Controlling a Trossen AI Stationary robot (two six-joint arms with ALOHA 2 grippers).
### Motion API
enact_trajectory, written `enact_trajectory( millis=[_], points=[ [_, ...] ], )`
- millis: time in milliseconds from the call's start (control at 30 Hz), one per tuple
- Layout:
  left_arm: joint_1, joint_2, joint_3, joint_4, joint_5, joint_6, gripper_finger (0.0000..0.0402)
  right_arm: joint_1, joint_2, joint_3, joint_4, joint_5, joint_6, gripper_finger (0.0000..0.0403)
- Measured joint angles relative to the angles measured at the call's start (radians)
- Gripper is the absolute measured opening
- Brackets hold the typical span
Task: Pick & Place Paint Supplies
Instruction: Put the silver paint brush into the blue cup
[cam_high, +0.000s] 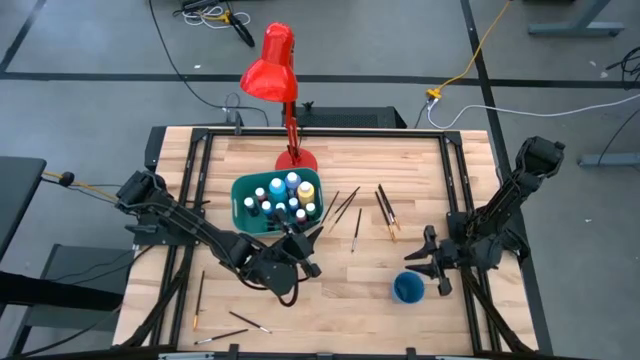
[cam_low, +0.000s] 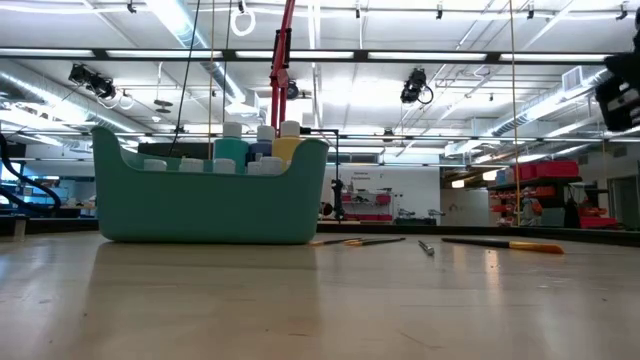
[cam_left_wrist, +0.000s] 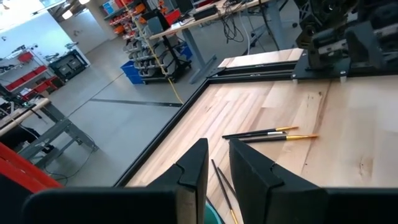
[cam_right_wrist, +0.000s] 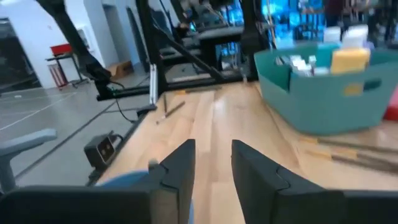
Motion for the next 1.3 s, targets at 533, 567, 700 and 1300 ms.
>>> enact_trajectory(
  millis=[533, 567, 700, 1300],
  points=[
    [-0.009, -0.014, 0.002, -0.001, -0.037, -0.06, 0.0071, -0.056, -0.005, 0.0, 0.283, 0.314, -0.259, 0.0114],
    [-0.014, -0.018, 0.001, -0.006, -0.038, -0.053, 0.0071, -0.067, -0.006, 0.0, 0.285, 0.292, -0.268, 0.0114],
    [-0.022, -0.035, 0.002, -0.02, -0.047, -0.039, 0.0071, -0.12, -0.005, 0.0, 0.285, 0.182, -0.272, 0.0116],
    [-0.033, -0.222, 0.034, -0.694, 0.289, -0.385, 0.0071, -0.422, 0.015, 0.111, 0.202, -0.216, -0.154, 0.0206]
  ],
)
